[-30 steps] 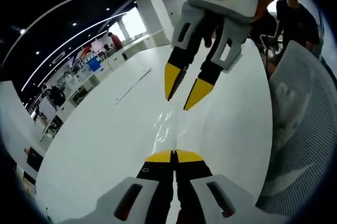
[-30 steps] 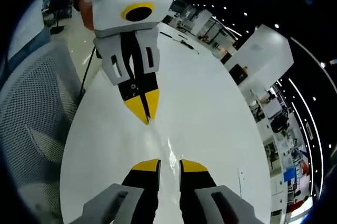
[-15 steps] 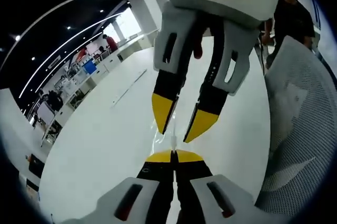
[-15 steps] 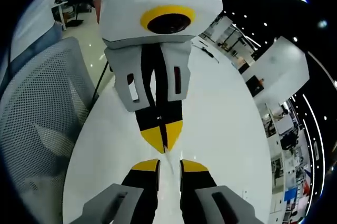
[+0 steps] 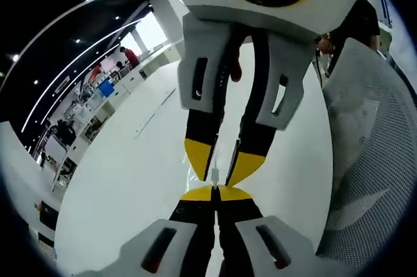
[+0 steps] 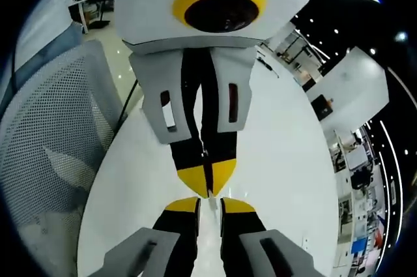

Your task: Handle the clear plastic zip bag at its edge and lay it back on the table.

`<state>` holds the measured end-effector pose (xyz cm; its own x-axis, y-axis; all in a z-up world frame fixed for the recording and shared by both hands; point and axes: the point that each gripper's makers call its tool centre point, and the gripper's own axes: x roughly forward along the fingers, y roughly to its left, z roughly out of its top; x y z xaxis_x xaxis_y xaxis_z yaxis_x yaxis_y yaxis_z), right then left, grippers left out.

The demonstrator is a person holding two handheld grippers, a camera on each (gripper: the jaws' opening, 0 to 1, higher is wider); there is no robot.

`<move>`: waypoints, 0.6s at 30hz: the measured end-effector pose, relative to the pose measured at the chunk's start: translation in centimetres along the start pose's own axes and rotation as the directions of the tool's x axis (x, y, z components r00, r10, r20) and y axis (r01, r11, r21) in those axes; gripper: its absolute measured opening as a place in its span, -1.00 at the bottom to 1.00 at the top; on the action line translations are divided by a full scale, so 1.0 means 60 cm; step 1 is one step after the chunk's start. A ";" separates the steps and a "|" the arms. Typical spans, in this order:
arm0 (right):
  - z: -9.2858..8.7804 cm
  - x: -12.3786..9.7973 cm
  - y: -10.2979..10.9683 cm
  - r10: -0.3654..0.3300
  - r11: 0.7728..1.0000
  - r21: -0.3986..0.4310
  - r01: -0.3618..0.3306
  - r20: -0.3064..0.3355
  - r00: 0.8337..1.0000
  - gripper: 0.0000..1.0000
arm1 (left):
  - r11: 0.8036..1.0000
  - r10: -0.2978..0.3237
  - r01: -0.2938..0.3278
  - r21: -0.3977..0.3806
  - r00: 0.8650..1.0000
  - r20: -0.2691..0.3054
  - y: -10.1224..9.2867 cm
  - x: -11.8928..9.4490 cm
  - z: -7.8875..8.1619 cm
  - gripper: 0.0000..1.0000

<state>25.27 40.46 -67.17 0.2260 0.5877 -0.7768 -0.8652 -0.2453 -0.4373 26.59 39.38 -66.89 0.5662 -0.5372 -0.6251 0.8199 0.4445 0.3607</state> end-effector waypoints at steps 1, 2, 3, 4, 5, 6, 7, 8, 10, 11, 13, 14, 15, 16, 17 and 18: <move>-0.002 0.002 0.001 0.003 1.000 -0.006 -0.003 -0.005 1.000 -0.83 | 1.000 -0.003 0.003 0.002 1.000 -0.001 -0.001 0.000 0.000 -1.00; -0.002 0.002 0.001 0.004 1.000 -0.009 -0.004 -0.005 1.000 -0.84 | 1.000 -0.004 0.004 0.004 1.000 -0.001 -0.001 0.001 0.000 -1.00; -0.001 0.001 0.002 0.005 1.000 -0.010 -0.005 -0.003 1.000 -0.87 | 1.000 -0.006 0.006 0.009 1.000 -0.002 -0.003 0.001 0.000 -1.00; 0.000 0.002 0.002 0.011 1.000 -0.013 -0.011 -0.002 1.000 -0.90 | 1.000 -0.008 0.009 0.012 1.000 -0.003 -0.004 0.000 0.001 -1.00; 0.000 0.002 0.003 0.011 1.000 -0.013 -0.011 -0.004 1.000 -0.91 | 1.000 -0.008 0.008 0.018 1.000 -0.005 -0.004 0.001 0.000 -1.00; -0.001 0.003 0.004 0.014 1.000 -0.020 -0.014 -0.005 1.000 -0.92 | 1.000 -0.009 0.009 0.019 1.000 -0.006 -0.003 0.001 -0.001 -1.00; -0.001 0.003 0.004 0.015 1.000 -0.022 -0.015 -0.006 1.000 -0.94 | 1.000 -0.010 0.010 0.020 1.000 -0.007 -0.004 0.001 -0.002 -1.00; 0.000 0.002 0.007 0.021 0.999 -0.033 -0.021 -0.008 1.000 -0.95 | 1.000 -0.011 0.011 0.021 1.000 -0.008 -0.003 0.001 -0.003 -1.00; 0.000 0.002 0.008 0.023 0.999 -0.040 -0.023 -0.013 1.000 -0.99 | 1.000 -0.013 0.013 0.021 1.000 -0.011 -0.004 0.001 -0.005 -1.00; 0.000 0.002 0.008 0.019 0.999 -0.043 -0.020 -0.015 1.000 -1.00 | 1.000 -0.018 0.018 0.026 1.000 -0.016 -0.005 0.001 -0.006 -1.00; 0.000 0.002 0.008 0.025 0.999 -0.038 -0.025 -0.014 1.000 -1.00 | 0.999 -0.018 0.019 0.027 1.000 -0.015 -0.006 0.001 -0.007 -1.00; 0.000 0.002 0.009 0.026 0.999 -0.036 -0.027 -0.013 1.000 -1.00 | 1.000 -0.018 0.018 0.026 1.000 -0.016 -0.006 0.001 -0.008 -1.00; 0.001 0.002 0.008 0.025 0.999 -0.036 -0.026 -0.014 1.000 -1.00 | 1.000 -0.018 0.019 0.025 1.000 -0.017 -0.006 0.001 -0.008 -1.00; 0.000 0.002 0.010 0.030 0.999 -0.024 -0.031 -0.016 0.999 -1.00 | 0.999 -0.019 0.019 0.026 1.000 -0.019 -0.007 0.001 -0.008 -1.00; 0.000 0.003 0.009 0.031 0.999 -0.018 -0.032 -0.017 0.999 -1.00 | 0.999 -0.019 0.020 0.028 1.000 -0.020 -0.008 0.000 -0.007 -1.00; -0.001 0.003 0.009 0.032 0.999 -0.017 -0.032 -0.018 0.999 -1.00 | 0.999 -0.020 0.020 0.028 1.000 -0.020 -0.008 0.000 -0.007 -1.00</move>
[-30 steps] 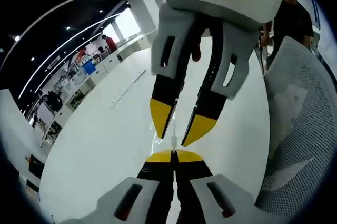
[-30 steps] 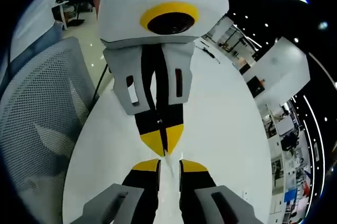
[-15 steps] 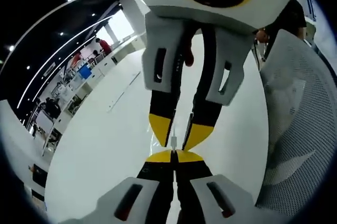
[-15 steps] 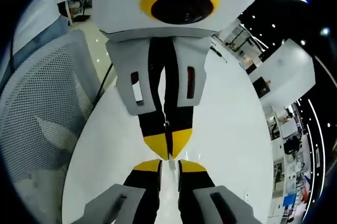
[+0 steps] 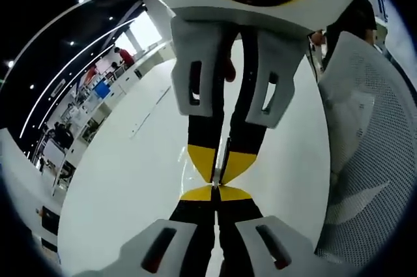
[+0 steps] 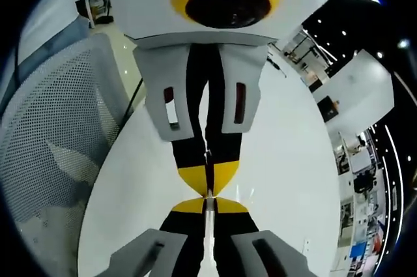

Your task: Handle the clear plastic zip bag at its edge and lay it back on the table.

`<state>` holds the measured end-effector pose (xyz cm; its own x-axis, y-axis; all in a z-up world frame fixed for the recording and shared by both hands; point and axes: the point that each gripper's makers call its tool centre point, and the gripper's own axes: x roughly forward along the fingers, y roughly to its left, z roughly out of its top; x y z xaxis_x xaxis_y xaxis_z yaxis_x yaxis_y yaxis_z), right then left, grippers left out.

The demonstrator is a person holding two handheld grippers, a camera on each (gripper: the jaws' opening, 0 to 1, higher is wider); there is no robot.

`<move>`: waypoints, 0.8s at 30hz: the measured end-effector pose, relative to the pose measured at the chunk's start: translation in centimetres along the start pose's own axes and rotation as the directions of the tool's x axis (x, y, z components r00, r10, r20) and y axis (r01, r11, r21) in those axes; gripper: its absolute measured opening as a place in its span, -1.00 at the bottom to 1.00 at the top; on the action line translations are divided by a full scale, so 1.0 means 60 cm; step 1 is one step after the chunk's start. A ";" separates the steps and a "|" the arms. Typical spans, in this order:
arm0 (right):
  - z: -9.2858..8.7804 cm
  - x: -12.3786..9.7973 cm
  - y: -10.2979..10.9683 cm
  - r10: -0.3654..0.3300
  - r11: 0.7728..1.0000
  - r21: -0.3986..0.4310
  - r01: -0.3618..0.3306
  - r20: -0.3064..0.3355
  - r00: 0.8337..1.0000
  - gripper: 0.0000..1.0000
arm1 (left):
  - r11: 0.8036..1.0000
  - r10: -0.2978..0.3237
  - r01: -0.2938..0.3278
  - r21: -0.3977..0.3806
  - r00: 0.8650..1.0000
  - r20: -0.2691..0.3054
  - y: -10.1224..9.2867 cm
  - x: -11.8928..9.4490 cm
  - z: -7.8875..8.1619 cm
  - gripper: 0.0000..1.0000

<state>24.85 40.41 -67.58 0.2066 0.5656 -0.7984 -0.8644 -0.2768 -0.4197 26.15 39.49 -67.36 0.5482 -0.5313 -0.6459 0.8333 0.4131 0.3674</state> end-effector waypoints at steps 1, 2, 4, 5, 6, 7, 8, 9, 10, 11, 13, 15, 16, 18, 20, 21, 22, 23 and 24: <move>0.000 0.001 0.001 0.001 1.000 0.001 -0.001 -0.003 1.000 -1.00 | 1.000 -0.002 0.002 0.001 1.000 -0.001 -0.001 0.000 0.000 -1.00; 0.000 0.001 0.001 0.001 1.000 0.000 -0.001 -0.005 1.000 -1.00 | 1.000 -0.002 0.002 0.002 1.000 -0.001 -0.001 0.000 -0.001 -1.00; -0.001 0.002 0.002 0.002 1.000 0.000 -0.002 -0.007 1.000 -1.00 | 1.000 -0.005 0.005 0.001 1.000 -0.002 -0.001 0.001 -0.002 -1.00; -0.002 0.002 0.002 0.002 1.000 0.001 -0.002 -0.006 1.000 -1.00 | 1.000 -0.006 0.006 0.000 1.000 -0.002 -0.002 0.001 -0.002 -1.00; -0.002 0.002 0.003 0.002 1.000 0.004 -0.002 -0.006 1.000 -1.00 | 1.000 -0.007 0.007 0.000 1.000 -0.003 -0.003 0.000 -0.001 -1.00; -0.003 0.002 0.003 0.003 1.000 0.003 -0.003 -0.001 1.000 -1.00 | 1.000 -0.008 0.008 0.000 1.000 -0.004 -0.004 0.000 -0.001 -1.00; -0.003 0.002 0.002 -0.003 1.000 -0.001 0.003 0.003 1.000 -1.00 | 1.000 -0.007 0.007 0.000 1.000 -0.002 -0.004 -0.001 0.000 -1.00; -0.003 0.002 0.000 -0.011 1.000 0.006 0.011 0.008 1.000 -1.00 | 1.000 -0.004 0.004 0.000 1.000 0.001 -0.003 -0.002 0.001 -1.00; -0.003 0.001 0.000 -0.011 1.000 0.009 0.011 0.009 1.000 -1.00 | 1.000 -0.004 0.004 -0.002 1.000 0.002 -0.003 -0.002 0.002 -1.00; -0.003 0.001 0.000 -0.011 1.000 0.014 0.011 0.009 1.000 -1.00 | 1.000 -0.005 0.005 -0.002 1.000 0.002 -0.002 -0.002 0.003 -1.00; -0.003 0.000 -0.001 -0.014 1.000 0.012 0.014 0.005 1.000 -1.00 | 1.000 -0.005 0.005 -0.003 1.000 0.000 -0.001 -0.001 0.004 -1.00; -0.004 0.000 0.000 -0.013 1.000 0.014 0.013 0.003 1.000 -1.00 | 1.000 -0.007 0.007 -0.003 1.000 -0.001 -0.003 0.000 0.004 -1.00; -0.005 0.001 0.000 -0.012 1.000 0.016 0.012 0.002 1.000 -1.00 | 1.000 -0.009 0.009 -0.003 1.000 -0.001 -0.003 0.000 0.004 -1.00; -0.005 0.001 0.001 -0.014 1.000 0.018 0.014 0.003 1.000 -1.00 | 1.000 -0.010 0.010 -0.005 1.000 -0.001 -0.004 0.000 0.003 -1.00; -0.008 0.003 0.002 -0.014 1.000 0.022 0.014 -0.001 1.000 -1.00 | 1.000 -0.012 0.012 -0.006 1.000 -0.004 -0.005 0.000 0.001 -1.00; -0.009 0.004 0.002 -0.015 1.000 0.023 0.015 -0.001 1.000 -1.00 | 1.000 -0.013 0.013 -0.006 1.000 -0.005 -0.006 0.000 0.000 -1.00; -0.010 0.005 0.003 -0.014 0.999 0.031 0.014 -0.004 1.000 -1.00 | 1.000 -0.013 0.013 -0.009 1.000 -0.007 -0.006 -0.001 0.000 -1.00; -0.011 0.006 0.003 -0.013 0.999 0.031 0.013 -0.004 1.000 -1.00 | 1.000 -0.014 0.014 -0.009 1.000 -0.007 -0.007 -0.001 -0.001 -1.00; -0.011 0.006 0.004 -0.013 0.999 0.032 0.013 -0.005 1.000 -1.00 | 1.000 -0.015 0.015 -0.010 1.000 -0.008 -0.007 -0.001 -0.001 -1.00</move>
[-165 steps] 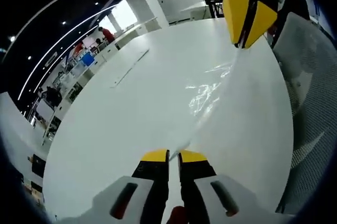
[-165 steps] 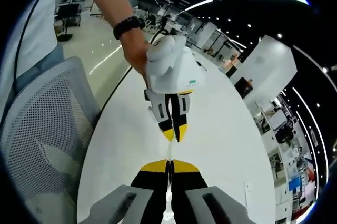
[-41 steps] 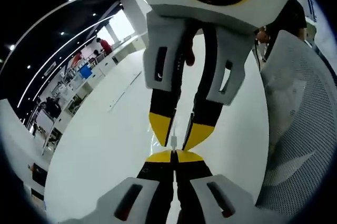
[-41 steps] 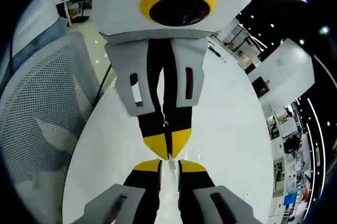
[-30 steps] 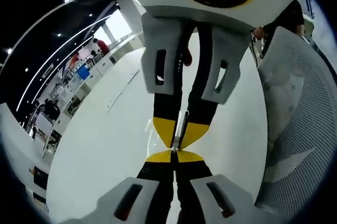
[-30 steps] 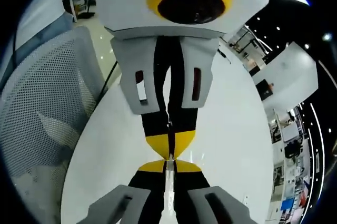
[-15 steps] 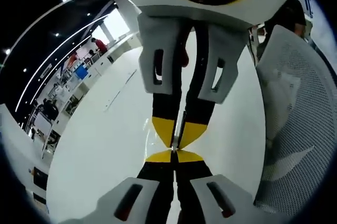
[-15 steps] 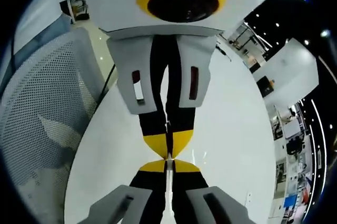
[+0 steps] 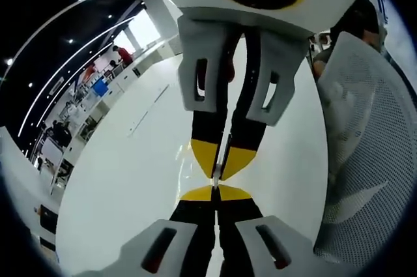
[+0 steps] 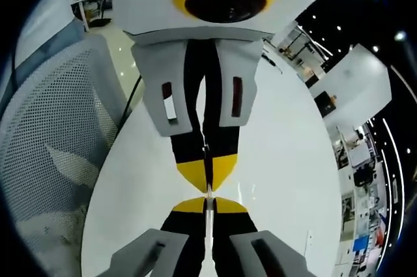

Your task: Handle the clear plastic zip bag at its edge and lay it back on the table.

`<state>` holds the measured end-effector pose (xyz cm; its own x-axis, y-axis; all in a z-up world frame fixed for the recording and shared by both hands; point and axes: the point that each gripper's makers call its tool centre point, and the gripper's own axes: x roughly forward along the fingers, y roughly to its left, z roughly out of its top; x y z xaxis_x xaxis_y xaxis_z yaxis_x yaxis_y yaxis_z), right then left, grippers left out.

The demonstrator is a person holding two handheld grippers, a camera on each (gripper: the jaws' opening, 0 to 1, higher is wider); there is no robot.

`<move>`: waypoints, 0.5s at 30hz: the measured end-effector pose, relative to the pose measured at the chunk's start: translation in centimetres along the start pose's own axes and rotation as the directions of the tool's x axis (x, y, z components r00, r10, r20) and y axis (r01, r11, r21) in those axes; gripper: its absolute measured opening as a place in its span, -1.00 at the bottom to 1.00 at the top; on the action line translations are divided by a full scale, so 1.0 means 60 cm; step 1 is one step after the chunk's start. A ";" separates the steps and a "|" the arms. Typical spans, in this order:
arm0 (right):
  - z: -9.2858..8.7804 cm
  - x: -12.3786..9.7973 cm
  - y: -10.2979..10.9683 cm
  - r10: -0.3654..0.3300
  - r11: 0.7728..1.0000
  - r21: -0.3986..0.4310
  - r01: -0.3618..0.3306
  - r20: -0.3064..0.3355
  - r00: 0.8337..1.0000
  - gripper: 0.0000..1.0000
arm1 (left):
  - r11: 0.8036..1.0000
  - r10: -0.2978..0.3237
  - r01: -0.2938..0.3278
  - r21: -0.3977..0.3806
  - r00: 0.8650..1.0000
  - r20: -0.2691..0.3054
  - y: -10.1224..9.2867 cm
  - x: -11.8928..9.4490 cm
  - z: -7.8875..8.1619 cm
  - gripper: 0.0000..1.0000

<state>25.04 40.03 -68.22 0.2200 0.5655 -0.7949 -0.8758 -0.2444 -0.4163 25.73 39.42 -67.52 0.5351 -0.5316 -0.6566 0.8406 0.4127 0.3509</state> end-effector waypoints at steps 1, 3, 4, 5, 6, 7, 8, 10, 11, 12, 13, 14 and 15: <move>0.000 0.000 0.000 0.000 1.000 0.001 0.000 -0.001 1.000 -1.00 | 1.000 0.000 0.000 -0.001 1.000 -0.001 0.000 0.000 0.000 -1.00; 0.000 -0.001 0.001 0.001 1.000 0.002 -0.001 -0.002 1.000 -1.00 | 1.000 0.000 0.000 -0.003 1.000 -0.001 -0.001 0.000 -0.001 -1.00; 0.001 -0.002 0.001 0.002 1.000 0.003 -0.002 -0.001 1.000 -1.00 | 1.000 0.000 0.000 -0.004 1.000 -0.002 0.000 -0.001 -0.001 -1.00; 0.001 -0.002 0.001 0.002 1.000 0.003 -0.002 -0.001 1.000 -1.00 | 1.000 0.000 0.000 -0.004 1.000 -0.002 0.000 -0.001 -0.001 -1.00; 0.001 -0.003 0.001 0.002 1.000 0.001 -0.002 0.000 1.000 -1.00 | 1.000 0.001 -0.001 -0.006 1.000 -0.002 0.000 -0.001 -0.001 -1.00; 0.002 -0.003 0.001 0.002 1.000 0.002 -0.002 0.000 1.000 -1.00 | 1.000 0.001 -0.001 -0.006 1.000 -0.001 0.000 -0.001 -0.001 -1.00; 0.002 -0.004 0.001 0.001 1.000 0.002 -0.001 0.000 1.000 -1.00 | 1.000 0.002 -0.002 -0.006 1.000 -0.001 0.000 -0.002 0.000 -1.00; 0.001 -0.006 0.000 -0.002 1.000 0.004 0.002 -0.001 1.000 -1.00 | 1.000 0.002 -0.002 -0.008 1.000 -0.001 0.001 -0.001 -0.001 -1.00; 0.000 -0.006 -0.001 -0.003 1.000 0.007 0.003 -0.001 1.000 -1.00 | 1.000 0.003 -0.003 -0.007 1.000 -0.002 0.002 -0.002 -0.001 -1.00; 0.000 -0.006 -0.001 -0.004 1.000 0.010 0.004 -0.001 1.000 -1.00 | 1.000 0.003 -0.003 -0.009 1.000 -0.002 0.003 -0.002 -0.002 -1.00; -0.001 -0.006 -0.001 -0.003 1.000 0.014 0.003 -0.002 1.000 -1.00 | 1.000 0.002 -0.002 -0.009 1.000 -0.002 0.003 -0.002 -0.002 -1.00; -0.003 -0.005 -0.001 -0.002 1.000 0.014 0.002 -0.004 1.000 -1.00 | 1.000 0.001 -0.001 -0.007 1.000 -0.003 0.002 -0.002 -0.002 -1.00; -0.003 -0.005 -0.001 -0.002 1.000 0.013 0.002 -0.005 1.000 -1.00 | 1.000 0.000 0.000 -0.006 1.000 -0.003 0.002 -0.002 -0.002 -1.00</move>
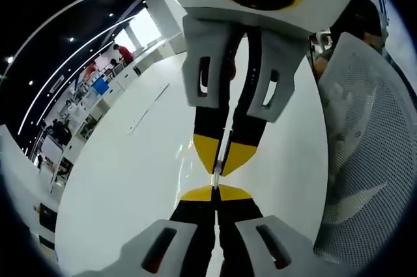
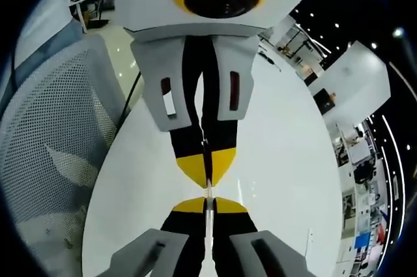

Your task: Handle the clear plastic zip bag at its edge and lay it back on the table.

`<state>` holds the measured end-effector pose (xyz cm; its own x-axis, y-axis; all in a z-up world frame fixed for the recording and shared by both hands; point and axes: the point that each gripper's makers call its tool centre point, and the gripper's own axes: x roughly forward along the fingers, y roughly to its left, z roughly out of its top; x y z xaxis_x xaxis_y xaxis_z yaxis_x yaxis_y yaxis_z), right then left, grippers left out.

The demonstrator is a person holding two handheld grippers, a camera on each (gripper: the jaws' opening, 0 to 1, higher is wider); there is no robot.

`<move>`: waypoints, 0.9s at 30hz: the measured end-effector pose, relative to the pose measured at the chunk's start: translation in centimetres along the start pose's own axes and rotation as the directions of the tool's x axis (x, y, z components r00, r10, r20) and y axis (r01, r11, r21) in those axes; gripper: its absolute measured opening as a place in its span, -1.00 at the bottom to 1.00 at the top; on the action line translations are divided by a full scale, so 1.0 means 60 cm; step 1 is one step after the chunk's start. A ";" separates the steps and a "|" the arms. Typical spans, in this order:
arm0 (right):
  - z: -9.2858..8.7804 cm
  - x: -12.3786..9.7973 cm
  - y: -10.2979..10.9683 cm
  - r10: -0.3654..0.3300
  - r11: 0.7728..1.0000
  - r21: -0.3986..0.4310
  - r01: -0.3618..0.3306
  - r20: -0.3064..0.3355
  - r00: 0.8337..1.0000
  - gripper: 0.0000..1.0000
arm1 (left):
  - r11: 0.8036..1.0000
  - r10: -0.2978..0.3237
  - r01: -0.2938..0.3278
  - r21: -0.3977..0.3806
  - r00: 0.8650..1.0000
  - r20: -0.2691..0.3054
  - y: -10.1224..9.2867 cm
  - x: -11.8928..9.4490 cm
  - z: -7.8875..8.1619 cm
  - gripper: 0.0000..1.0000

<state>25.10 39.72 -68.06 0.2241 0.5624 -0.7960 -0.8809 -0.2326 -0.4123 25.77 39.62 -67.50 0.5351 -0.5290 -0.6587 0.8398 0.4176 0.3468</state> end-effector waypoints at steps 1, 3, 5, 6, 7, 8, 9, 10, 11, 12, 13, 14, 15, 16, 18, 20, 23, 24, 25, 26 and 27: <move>-0.001 0.000 0.000 -0.001 1.000 0.000 0.001 -0.001 1.000 -1.00 | 1.000 0.000 0.000 0.000 1.000 0.000 0.000 0.000 0.000 -1.00; -0.002 0.000 0.000 -0.001 1.000 0.001 0.001 -0.003 1.000 -1.00 | 1.000 -0.001 0.001 -0.002 1.000 0.001 0.000 0.000 0.000 -1.00; -0.004 0.000 0.000 -0.002 1.000 0.005 0.002 -0.006 1.000 -1.00 | 1.000 -0.001 0.001 -0.003 1.000 0.000 0.000 0.001 -0.002 -1.00; -0.005 0.001 -0.001 -0.004 1.000 0.008 0.004 -0.006 1.000 -1.00 | 1.000 -0.002 0.002 -0.004 1.000 0.000 0.001 0.001 -0.002 -1.00; -0.006 0.001 0.000 -0.003 1.000 0.012 0.003 -0.005 1.000 -1.00 | 1.000 -0.001 0.001 -0.007 1.000 0.000 0.001 0.001 -0.003 -1.00; -0.006 0.001 0.000 -0.002 1.000 0.013 0.003 -0.005 1.000 -1.00 | 1.000 -0.002 0.002 -0.008 1.000 0.000 0.001 0.000 -0.003 -1.00; -0.007 0.001 -0.001 -0.003 1.000 0.015 0.003 -0.006 1.000 -1.00 | 1.000 -0.001 0.001 -0.013 1.000 0.001 0.001 0.000 -0.003 -1.00; -0.007 0.001 -0.001 -0.004 1.000 0.015 0.004 -0.006 1.000 -1.00 | 1.000 0.000 0.000 -0.016 1.000 0.001 0.001 0.000 -0.002 -1.00; -0.007 0.001 -0.001 -0.003 1.000 0.015 0.003 -0.006 1.000 -1.00 | 1.000 0.000 0.000 -0.016 1.000 0.001 0.001 -0.001 -0.002 -1.00; -0.008 0.001 -0.001 -0.004 1.000 0.015 0.004 -0.007 1.000 -1.00 | 1.000 0.000 0.000 -0.016 1.000 0.000 0.001 -0.001 -0.002 -1.00; -0.008 0.001 0.000 -0.004 1.000 0.016 0.004 -0.008 1.000 -1.00 | 1.000 -0.001 0.001 -0.016 1.000 0.000 0.000 -0.001 -0.003 -1.00; -0.008 0.001 0.000 -0.003 1.000 0.016 0.003 -0.008 1.000 -1.00 | 1.000 -0.001 0.001 -0.017 1.000 0.000 0.000 -0.001 -0.003 -1.00; -0.007 0.000 0.002 0.001 1.000 0.021 -0.001 -0.007 1.000 -1.00 | 1.000 -0.001 0.001 -0.019 1.000 -0.001 0.000 -0.001 -0.003 -1.00; -0.007 0.000 0.002 0.000 1.000 0.019 0.000 -0.008 1.000 -1.00 | 1.000 -0.003 0.003 -0.019 1.000 -0.001 -0.001 -0.001 -0.003 -1.00; -0.007 0.000 0.003 0.001 1.000 0.022 -0.001 -0.008 1.000 -1.00 | 1.000 -0.004 0.004 -0.019 1.000 0.000 -0.002 -0.001 -0.003 -1.00; -0.008 -0.001 0.003 -0.001 1.000 0.019 0.001 -0.010 1.000 -1.00 | 1.000 -0.006 0.006 -0.021 1.000 0.000 -0.003 0.000 -0.003 -1.00; -0.010 -0.001 0.002 -0.005 1.000 0.022 0.005 -0.016 1.000 -1.00 | 1.000 -0.010 0.010 -0.019 1.000 -0.001 -0.002 0.002 -0.002 -1.00; -0.010 -0.003 0.003 -0.004 1.000 0.030 0.004 -0.018 1.000 -1.00 | 1.000 -0.011 0.011 -0.017 1.000 -0.002 -0.001 0.002 -0.002 -1.00; -0.011 -0.004 0.002 -0.006 0.999 0.032 0.006 -0.018 1.000 -1.00 | 1.000 -0.011 0.011 -0.017 1.000 -0.001 -0.001 0.003 -0.001 -1.00; -0.012 -0.005 0.002 -0.007 1.000 0.030 0.008 -0.019 1.000 -1.00 | 1.000 -0.012 0.012 -0.018 1.000 0.000 0.000 0.004 -0.001 -1.00; -0.014 -0.006 0.002 -0.008 1.000 0.030 0.008 -0.020 1.000 -1.00 | 1.000 -0.011 0.011 -0.018 1.000 0.001 0.001 0.004 -0.002 -1.00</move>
<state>25.27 38.86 -68.20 0.2393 0.5482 -0.8014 -0.8909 -0.2041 -0.4057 25.92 39.59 -67.72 0.5255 -0.5341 -0.6623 0.8441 0.4247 0.3273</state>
